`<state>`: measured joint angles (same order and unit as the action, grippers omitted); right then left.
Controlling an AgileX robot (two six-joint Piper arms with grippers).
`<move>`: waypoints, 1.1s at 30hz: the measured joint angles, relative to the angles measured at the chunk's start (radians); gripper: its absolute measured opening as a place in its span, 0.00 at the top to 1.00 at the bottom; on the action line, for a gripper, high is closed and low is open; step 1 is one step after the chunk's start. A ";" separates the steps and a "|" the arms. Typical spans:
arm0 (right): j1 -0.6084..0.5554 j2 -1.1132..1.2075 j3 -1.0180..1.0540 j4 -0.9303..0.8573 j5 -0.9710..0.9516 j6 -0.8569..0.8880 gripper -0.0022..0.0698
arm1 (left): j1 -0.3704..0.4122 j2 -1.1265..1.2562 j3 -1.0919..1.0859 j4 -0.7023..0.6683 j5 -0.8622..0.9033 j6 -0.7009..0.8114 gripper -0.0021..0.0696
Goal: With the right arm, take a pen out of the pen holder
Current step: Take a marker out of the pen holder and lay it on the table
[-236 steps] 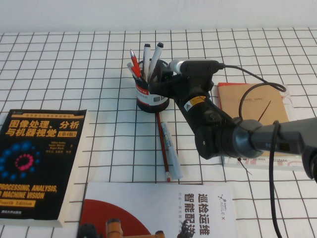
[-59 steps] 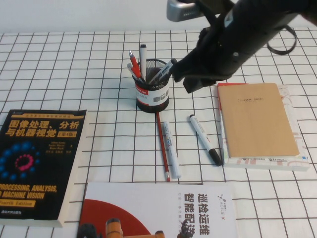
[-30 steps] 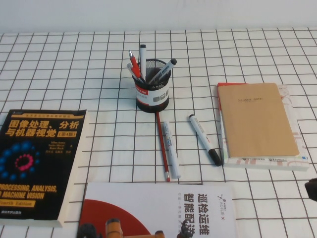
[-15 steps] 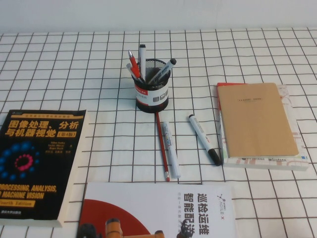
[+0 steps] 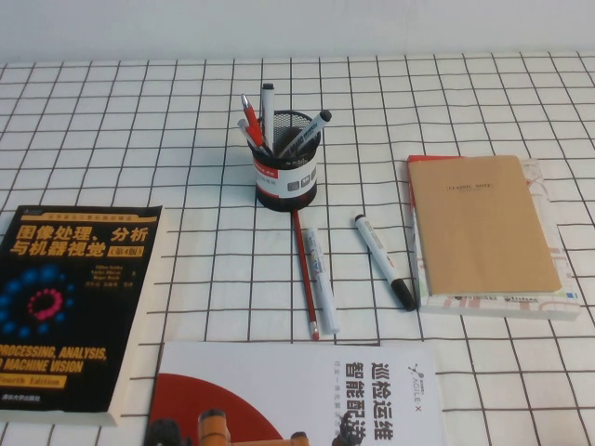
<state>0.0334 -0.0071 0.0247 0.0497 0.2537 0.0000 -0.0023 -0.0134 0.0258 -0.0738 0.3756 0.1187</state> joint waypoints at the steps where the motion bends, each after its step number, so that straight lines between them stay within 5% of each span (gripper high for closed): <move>1: 0.008 0.000 0.000 0.004 0.021 0.000 0.99 | 0.000 0.000 0.000 0.000 0.000 0.000 0.98; 33: 0.034 0.000 0.002 0.015 0.103 0.000 0.99 | 0.000 0.000 0.000 0.000 0.000 0.000 0.98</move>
<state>0.0672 -0.0071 0.0263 0.0645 0.3562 0.0000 -0.0023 -0.0134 0.0258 -0.0738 0.3756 0.1187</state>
